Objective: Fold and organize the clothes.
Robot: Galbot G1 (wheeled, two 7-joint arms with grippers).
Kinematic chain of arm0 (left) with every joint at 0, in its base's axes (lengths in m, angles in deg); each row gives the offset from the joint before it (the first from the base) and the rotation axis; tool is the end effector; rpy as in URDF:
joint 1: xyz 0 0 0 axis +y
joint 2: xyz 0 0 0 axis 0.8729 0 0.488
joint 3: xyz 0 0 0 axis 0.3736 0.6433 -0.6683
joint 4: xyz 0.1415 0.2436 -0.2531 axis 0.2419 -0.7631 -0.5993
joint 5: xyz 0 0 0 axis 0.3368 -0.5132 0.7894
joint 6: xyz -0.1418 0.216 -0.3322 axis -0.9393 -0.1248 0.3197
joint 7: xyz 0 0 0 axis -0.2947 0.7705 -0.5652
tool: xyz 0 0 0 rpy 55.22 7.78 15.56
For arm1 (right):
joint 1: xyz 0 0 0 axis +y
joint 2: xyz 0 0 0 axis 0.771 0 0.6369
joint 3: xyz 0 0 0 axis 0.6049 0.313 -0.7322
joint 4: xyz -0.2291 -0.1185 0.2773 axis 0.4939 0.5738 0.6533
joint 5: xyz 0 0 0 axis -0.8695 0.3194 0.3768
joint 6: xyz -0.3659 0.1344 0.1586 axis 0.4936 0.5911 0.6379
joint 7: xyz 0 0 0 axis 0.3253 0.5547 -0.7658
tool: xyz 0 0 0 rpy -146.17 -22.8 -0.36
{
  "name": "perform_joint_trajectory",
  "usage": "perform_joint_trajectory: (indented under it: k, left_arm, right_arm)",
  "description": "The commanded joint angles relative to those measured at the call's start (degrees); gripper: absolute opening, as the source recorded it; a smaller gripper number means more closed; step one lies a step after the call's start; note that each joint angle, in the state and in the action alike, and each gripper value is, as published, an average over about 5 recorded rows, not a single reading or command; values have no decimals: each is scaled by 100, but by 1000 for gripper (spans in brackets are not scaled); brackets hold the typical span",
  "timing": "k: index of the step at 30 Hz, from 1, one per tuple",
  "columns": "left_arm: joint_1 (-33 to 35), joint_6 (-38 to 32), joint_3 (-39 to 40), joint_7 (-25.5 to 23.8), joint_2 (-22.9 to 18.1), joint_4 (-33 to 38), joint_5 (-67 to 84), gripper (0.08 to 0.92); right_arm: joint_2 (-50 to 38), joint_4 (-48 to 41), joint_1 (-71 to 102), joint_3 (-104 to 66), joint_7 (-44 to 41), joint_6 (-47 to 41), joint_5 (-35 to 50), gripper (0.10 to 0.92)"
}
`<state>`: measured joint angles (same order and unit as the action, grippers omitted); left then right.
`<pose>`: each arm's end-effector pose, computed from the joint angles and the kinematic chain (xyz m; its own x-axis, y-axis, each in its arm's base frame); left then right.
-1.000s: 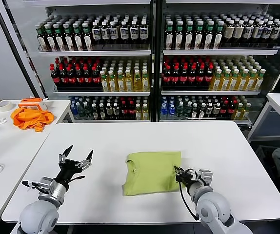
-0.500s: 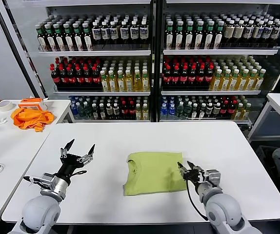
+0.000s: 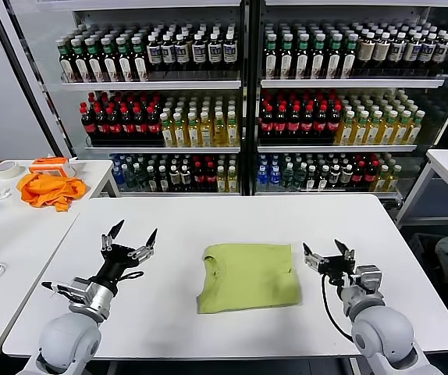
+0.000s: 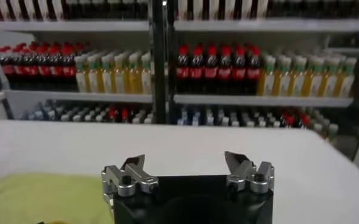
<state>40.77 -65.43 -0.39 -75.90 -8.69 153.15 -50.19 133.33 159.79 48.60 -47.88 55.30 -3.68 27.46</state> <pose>0.3429 0.0963 -0.2893 -0.9765 0.2149 0.0147 0.2147 0.9649 0.1511 0.3463 -0.0686 -0.2536 -0.9553 -0.0803 0.2846 -0.0935 0.9951 -0.0332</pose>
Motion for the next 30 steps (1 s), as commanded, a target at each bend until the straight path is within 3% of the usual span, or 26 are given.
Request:
perform_joint_trajectory:
  k: [1,21,30]
  left_arm:
    - [39,-148,-45,-69,10,-11,-52,823]
    - [-249,-508,-93,-198,-189,-429,-267,822]
    - [-447,-740,-1,-240,-426,-708,-584,822]
  right_arm:
    - [125,-900,-259,-258,-914,1415,-1557,822]
    - [38,-1311,-578,-342,-1013,1481,-1299,823]
    - [-159,-1681,-672,-370,-1296,2034,-1386,823]
